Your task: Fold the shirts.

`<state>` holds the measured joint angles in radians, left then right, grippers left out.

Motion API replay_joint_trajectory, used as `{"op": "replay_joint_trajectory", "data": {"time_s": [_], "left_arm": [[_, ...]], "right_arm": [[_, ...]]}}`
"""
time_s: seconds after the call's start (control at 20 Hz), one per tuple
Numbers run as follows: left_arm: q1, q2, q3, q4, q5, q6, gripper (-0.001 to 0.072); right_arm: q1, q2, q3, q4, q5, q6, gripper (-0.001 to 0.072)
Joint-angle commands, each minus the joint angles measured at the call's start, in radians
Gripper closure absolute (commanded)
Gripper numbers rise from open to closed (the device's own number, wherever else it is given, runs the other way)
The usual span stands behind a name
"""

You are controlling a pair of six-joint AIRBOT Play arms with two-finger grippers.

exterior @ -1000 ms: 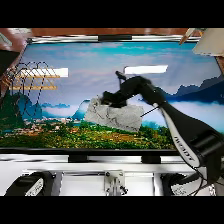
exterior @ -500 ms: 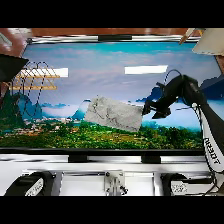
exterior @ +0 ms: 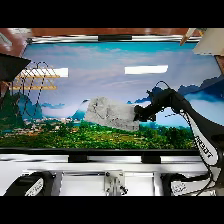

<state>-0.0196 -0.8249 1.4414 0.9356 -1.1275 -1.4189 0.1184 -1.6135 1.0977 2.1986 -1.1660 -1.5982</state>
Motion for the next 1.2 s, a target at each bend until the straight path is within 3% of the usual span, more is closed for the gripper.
{"op": "replay_joint_trajectory", "data": {"time_s": [0.0,0.2,0.6,0.8,1.15], "left_arm": [[0.0,-0.001,0.0,0.0,0.0,-0.008,0.0679],[0.0,-0.001,-0.002,0.0,0.0,-0.008,0.0679],[0.0,-0.001,-0.002,0.0,0.0,-0.006,0.0679],[0.0,-0.001,-0.002,0.0,0.0,-0.004,0.0679],[0.0,-0.001,-0.002,0.0,0.0,-0.005,0.0678]], "right_arm": [[0.008,-0.002,0.021,0.028,0.049,-0.032,0.0653],[-0.053,0.118,0.187,0.028,-0.063,-0.105,0.0653],[-0.289,0.287,0.621,0.027,-0.169,-0.013,0.0653],[-0.38,0.286,0.691,0.011,-0.114,-0.052,0.0653],[-0.48,0.213,0.691,-0.05,0.103,-0.074,0.0653]]}}
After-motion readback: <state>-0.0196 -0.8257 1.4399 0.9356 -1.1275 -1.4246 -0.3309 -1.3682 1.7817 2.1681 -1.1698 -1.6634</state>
